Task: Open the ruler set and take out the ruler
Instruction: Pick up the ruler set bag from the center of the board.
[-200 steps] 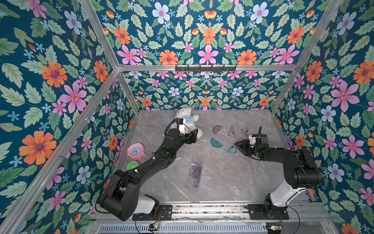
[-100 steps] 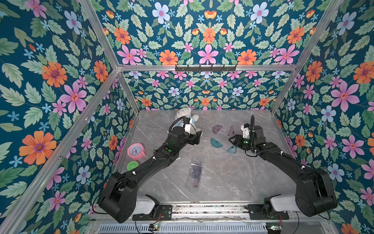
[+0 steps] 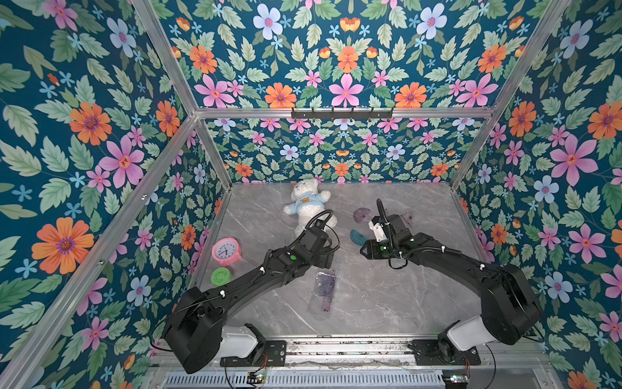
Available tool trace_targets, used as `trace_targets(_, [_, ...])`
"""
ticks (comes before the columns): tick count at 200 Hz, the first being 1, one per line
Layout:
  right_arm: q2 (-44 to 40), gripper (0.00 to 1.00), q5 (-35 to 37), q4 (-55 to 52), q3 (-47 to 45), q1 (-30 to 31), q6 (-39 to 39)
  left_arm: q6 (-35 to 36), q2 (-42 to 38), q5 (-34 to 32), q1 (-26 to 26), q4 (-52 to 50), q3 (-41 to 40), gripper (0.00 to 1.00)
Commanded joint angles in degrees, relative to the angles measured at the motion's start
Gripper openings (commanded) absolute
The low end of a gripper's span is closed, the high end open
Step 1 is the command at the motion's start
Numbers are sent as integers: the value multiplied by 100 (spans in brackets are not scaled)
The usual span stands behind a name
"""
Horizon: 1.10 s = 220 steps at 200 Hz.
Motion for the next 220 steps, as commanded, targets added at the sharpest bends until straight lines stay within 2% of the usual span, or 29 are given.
trace_targets(1, [25, 52, -52, -120, 71, 110, -105, -521, 22, 106, -51, -783, -118, 89])
trace_targets(62, [635, 55, -507, -52, 266, 178, -283, -917, 272, 677, -50, -970, -496, 87])
trace_targets(102, [734, 55, -496, 90, 248, 183, -318, -836, 413, 1391, -52, -1072, -407, 89])
trace_targets(131, [725, 56, -489, 148, 198, 182, -351, -904, 394, 2057, -57, -1032, -598, 86])
trace_targets(155, [693, 56, -520, 272, 117, 183, -332, -948, 332, 2309, -53, -1058, -763, 85])
trace_targets(220, [471, 56, -560, 442, -81, 217, -194, -1460, 102, 2733, -51, -609, -1458, 72])
